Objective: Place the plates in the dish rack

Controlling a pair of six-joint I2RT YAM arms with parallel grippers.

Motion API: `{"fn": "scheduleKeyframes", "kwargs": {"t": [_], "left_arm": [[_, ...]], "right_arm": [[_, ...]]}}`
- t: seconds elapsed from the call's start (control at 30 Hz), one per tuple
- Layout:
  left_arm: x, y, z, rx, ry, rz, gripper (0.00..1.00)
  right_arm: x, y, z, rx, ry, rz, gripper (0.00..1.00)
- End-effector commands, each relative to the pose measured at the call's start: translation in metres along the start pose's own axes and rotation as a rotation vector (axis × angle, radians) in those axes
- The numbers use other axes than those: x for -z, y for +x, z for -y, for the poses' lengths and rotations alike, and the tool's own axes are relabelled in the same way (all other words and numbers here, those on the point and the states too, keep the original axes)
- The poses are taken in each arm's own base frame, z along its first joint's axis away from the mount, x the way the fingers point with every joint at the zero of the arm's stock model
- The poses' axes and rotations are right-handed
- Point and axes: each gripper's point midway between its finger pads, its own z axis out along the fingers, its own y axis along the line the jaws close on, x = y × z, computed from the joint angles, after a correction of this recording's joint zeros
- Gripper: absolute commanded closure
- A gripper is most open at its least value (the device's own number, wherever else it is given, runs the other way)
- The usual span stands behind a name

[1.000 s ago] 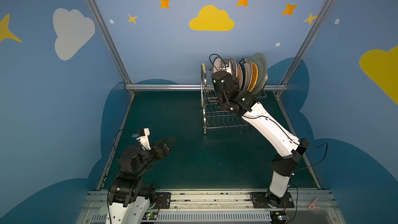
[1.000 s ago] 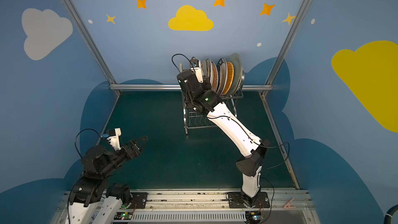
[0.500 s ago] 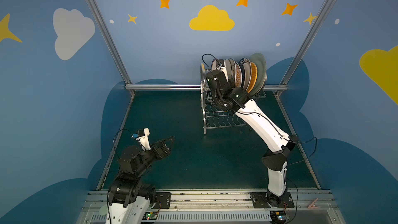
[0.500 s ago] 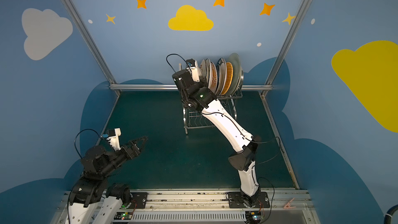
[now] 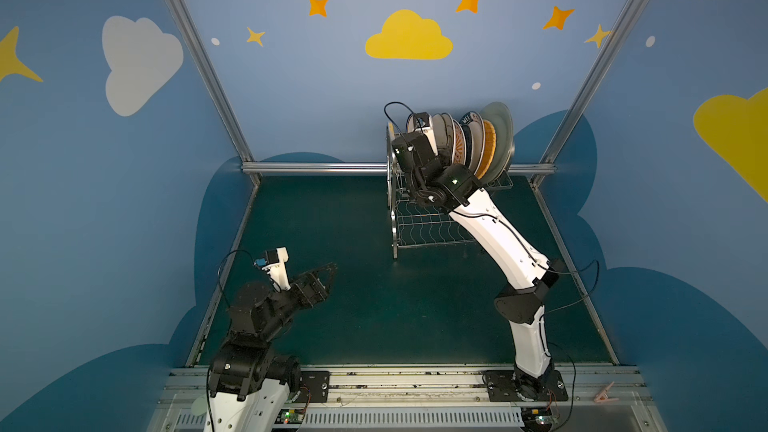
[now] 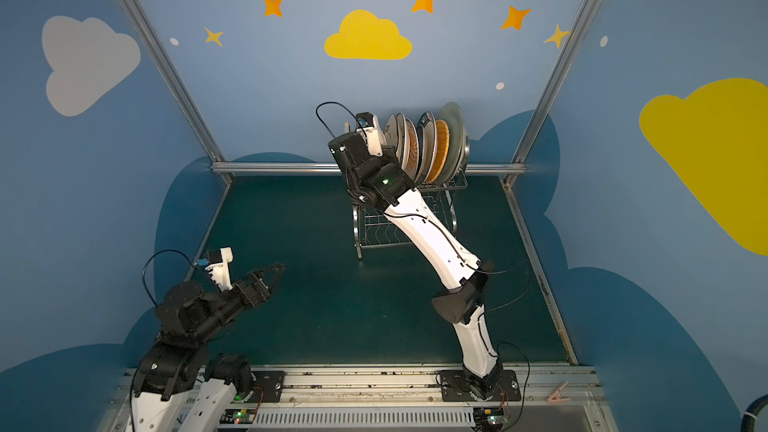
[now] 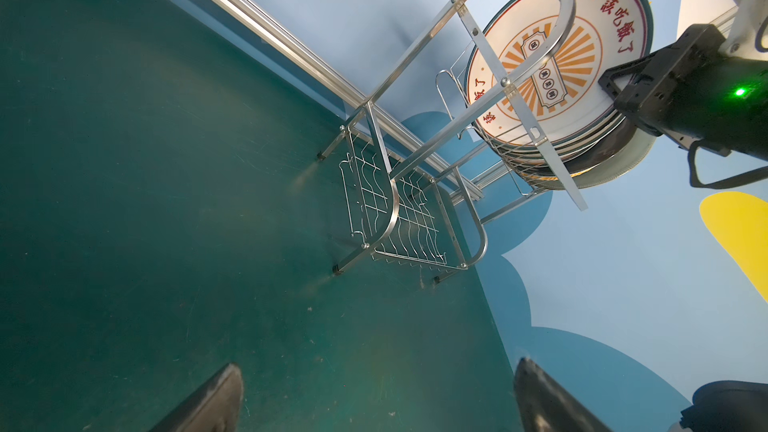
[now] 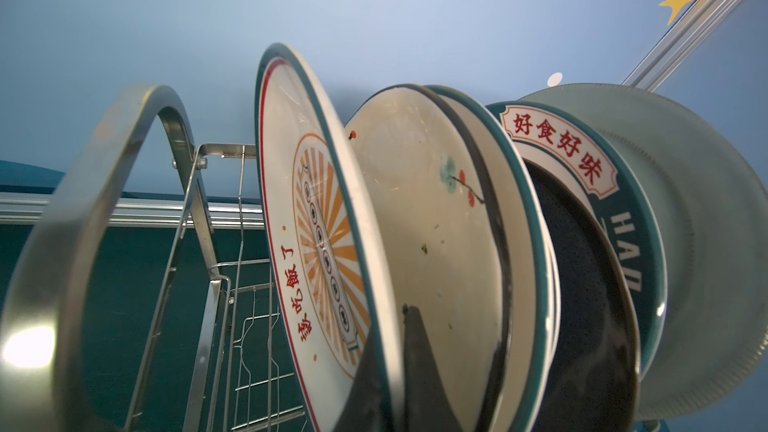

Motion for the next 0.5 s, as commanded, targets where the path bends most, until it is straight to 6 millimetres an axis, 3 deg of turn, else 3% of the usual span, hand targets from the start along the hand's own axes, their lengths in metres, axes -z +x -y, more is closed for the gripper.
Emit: {"fn": "scheduleKeyframes", "kwargs": {"t": [0.0, 0.23, 0.47], "left_arm": [[0.0010, -0.0014, 0.0003, -0.010, 0.003, 0.013, 0.00], [0.0009, -0.0016, -0.0003, -0.009, -0.001, 0.014, 0.00], [0.0009, -0.0013, -0.0011, -0.008, -0.003, 0.014, 0.00]], "right_arm": [[-0.0019, -0.0037, -0.0147, -0.089, -0.036, 0.013, 0.99], [-0.0025, -0.0009, -0.0236, -0.106, -0.077, -0.003, 0.88], [-0.0064, -0.0083, -0.0208, -0.104, -0.062, 0.023, 0.97]]}}
